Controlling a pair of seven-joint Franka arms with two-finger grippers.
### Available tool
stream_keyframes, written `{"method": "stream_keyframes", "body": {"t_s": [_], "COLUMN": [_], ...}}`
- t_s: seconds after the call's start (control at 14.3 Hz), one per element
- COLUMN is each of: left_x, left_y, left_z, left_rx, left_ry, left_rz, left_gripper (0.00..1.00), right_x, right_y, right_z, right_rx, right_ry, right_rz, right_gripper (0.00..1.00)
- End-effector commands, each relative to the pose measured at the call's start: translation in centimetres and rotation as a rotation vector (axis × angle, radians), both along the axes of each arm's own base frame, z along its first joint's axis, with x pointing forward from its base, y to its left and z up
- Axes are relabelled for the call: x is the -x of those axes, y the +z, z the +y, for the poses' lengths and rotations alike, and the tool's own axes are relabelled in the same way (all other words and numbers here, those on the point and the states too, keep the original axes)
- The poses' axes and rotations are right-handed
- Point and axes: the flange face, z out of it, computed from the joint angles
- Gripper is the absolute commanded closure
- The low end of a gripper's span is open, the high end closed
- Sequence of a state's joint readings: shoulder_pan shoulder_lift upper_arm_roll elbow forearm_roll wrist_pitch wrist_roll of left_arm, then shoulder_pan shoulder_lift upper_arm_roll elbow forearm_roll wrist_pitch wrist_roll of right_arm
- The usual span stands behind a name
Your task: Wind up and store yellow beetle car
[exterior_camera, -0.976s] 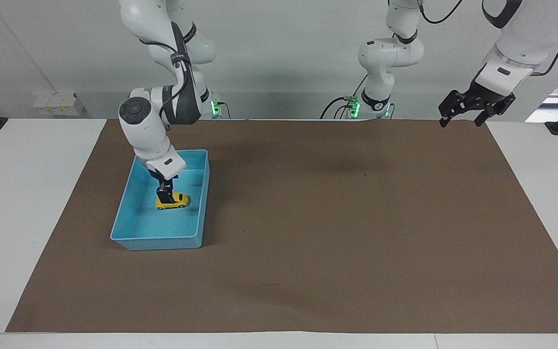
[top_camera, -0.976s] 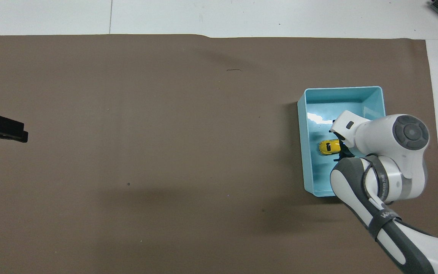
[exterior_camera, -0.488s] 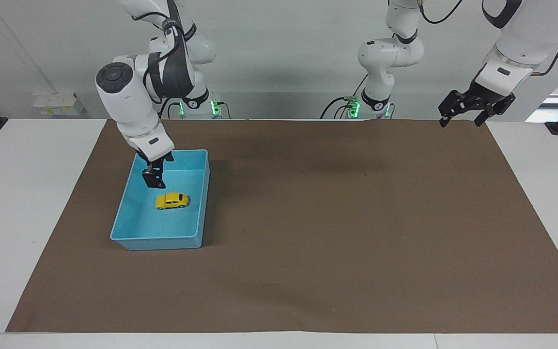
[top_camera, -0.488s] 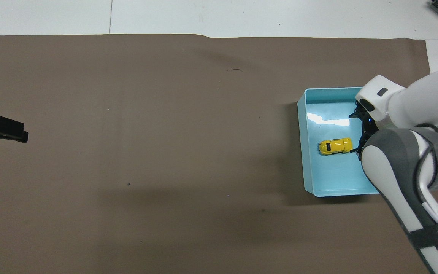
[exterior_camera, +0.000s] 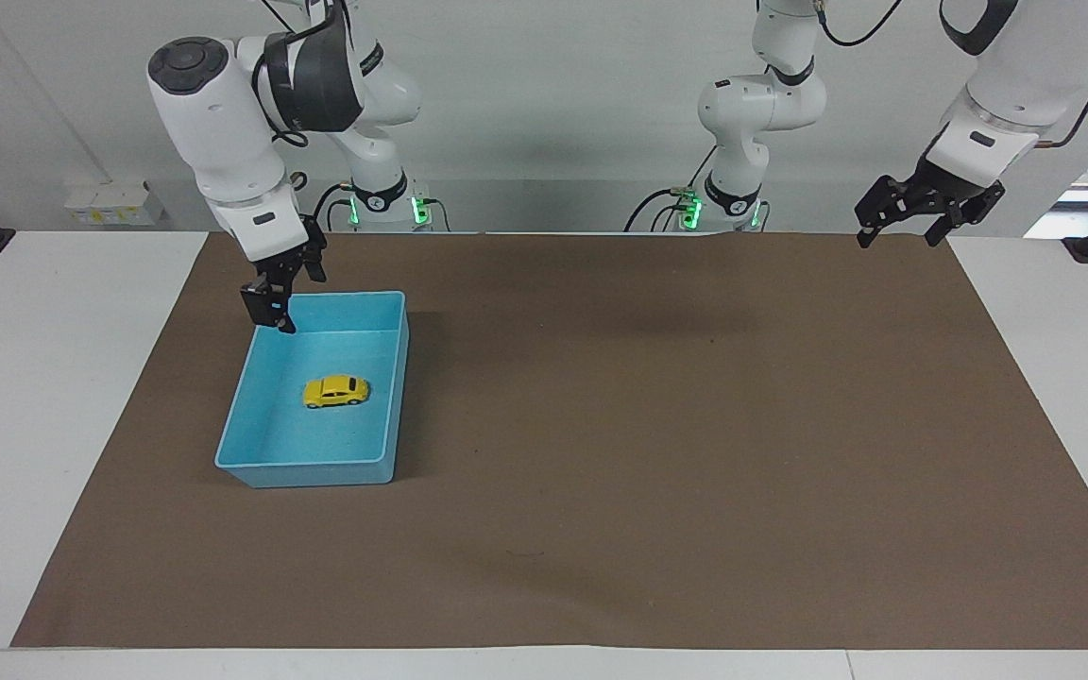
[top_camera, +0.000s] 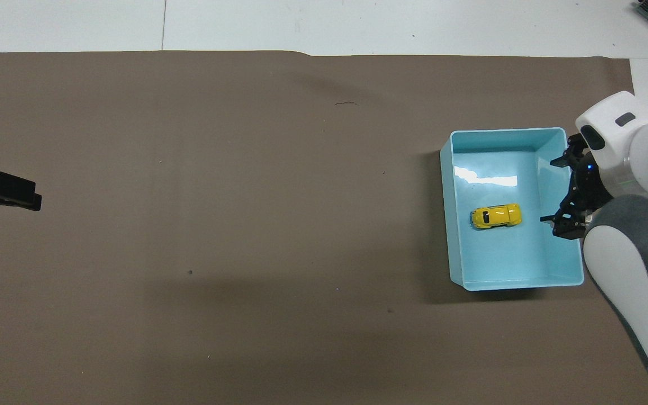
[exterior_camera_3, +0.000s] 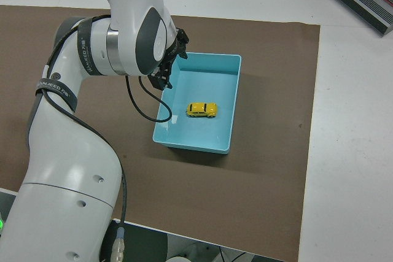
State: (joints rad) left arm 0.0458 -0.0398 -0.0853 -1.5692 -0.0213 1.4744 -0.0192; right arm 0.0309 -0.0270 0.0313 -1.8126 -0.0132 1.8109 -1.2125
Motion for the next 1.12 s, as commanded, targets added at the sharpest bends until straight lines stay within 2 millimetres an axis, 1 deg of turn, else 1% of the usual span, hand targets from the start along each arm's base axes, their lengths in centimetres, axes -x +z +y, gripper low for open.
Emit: {"method": "stream_keyframes", "body": {"t_s": [0.0, 0.21, 0.28, 0.42, 0.56, 0.7, 0.84, 1.05], "left_x": [0.0, 0.0, 0.0, 0.0, 0.0, 0.0, 0.0, 0.0], "left_y": [0.3, 0.3, 0.3, 0.3, 0.3, 0.3, 0.3, 0.3], "left_z": [0.4, 0.4, 0.4, 0.4, 0.4, 0.4, 0.4, 0.4], "left_rx": [-0.011, -0.011, -0.011, -0.011, -0.011, -0.011, -0.011, -0.011], "left_ry": [-0.009, -0.009, -0.009, -0.009, -0.009, -0.009, -0.009, -0.009], "left_rz": [0.010, 0.010, 0.010, 0.010, 0.010, 0.010, 0.010, 0.010], "left_gripper": [0.00, 0.00, 0.00, 0.00, 0.00, 0.00, 0.00, 0.00], "right_x": [0.3, 0.8, 0.9, 0.6, 0.6, 0.7, 0.6, 0.6], "right_y": [0.7, 1.7, 2.3, 4.3, 5.1, 5.8, 7.2, 7.7], "right_z": [-0.3, 0.6, 0.9, 1.0, 1.0, 0.7, -0.1, -0.6], "right_rx": [-0.022, -0.025, -0.027, -0.038, -0.049, -0.052, -0.049, -0.085], "right_ry": [-0.105, -0.260, -0.333, -0.498, -0.609, -0.695, -0.754, -0.971], "right_rz": [0.008, 0.006, 0.001, -0.018, -0.032, -0.027, -0.012, -0.001], "right_gripper": [0.00, 0.00, 0.00, 0.00, 0.00, 0.00, 0.00, 0.00]}}
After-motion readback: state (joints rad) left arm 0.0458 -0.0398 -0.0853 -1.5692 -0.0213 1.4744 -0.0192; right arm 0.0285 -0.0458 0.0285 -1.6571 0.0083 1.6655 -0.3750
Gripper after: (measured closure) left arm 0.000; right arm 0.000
